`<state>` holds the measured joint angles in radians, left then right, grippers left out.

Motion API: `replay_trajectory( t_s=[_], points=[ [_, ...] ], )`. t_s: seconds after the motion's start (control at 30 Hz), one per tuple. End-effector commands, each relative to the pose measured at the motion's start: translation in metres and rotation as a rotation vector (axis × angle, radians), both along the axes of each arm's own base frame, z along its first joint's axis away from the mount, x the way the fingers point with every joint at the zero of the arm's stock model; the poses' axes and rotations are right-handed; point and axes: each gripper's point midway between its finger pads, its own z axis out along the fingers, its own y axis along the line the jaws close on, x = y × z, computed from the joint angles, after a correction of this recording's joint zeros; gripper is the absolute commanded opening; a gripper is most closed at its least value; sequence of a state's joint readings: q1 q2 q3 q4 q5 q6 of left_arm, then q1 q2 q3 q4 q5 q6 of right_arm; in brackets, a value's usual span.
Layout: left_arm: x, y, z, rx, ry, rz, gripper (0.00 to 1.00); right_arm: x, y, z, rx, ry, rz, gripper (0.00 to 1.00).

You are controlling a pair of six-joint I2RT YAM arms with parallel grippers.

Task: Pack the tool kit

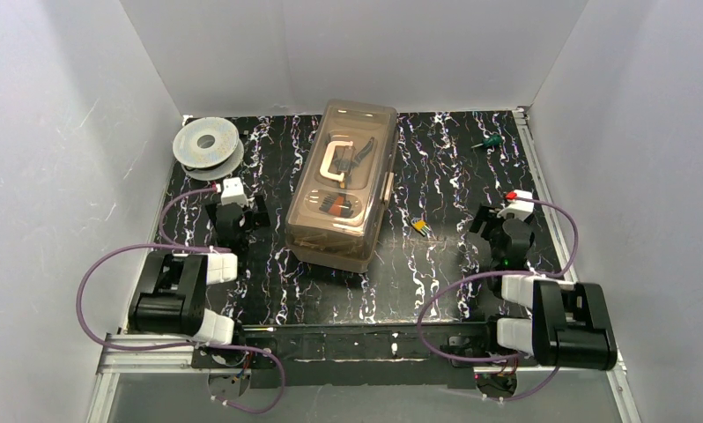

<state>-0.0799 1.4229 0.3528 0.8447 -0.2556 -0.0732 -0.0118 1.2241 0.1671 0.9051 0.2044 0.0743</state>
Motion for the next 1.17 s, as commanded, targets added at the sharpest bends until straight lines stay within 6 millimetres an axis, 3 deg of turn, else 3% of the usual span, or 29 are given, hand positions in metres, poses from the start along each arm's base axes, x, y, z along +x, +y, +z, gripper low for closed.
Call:
replay_trajectory(
  t_s=[0.0, 0.13, 0.23, 0.33, 1.13],
  points=[
    [-0.003, -0.001, -0.008, -0.007, -0.042, -0.066, 0.98, 0.028, 0.000, 0.027, 0.036, -0.119, 0.038, 0.84],
    [-0.001, -0.010, -0.009, -0.005, -0.027, -0.125, 0.97, 0.029, 0.005, 0.025, 0.026, -0.097, 0.067, 0.80],
    [-0.001, -0.012, -0.008, 0.003, -0.036, -0.140, 0.98, 0.030, 0.004, 0.023, 0.026, -0.085, 0.058, 0.88],
    [0.000, -0.013, -0.008, -0.001, -0.038, -0.147, 0.98, 0.030, 0.005, 0.021, 0.028, -0.059, 0.062, 0.88],
    [0.001, -0.006, -0.009, -0.008, -0.030, -0.098, 0.98, 0.031, 0.005, 0.022, 0.025, -0.066, 0.065, 0.92]
  ],
)
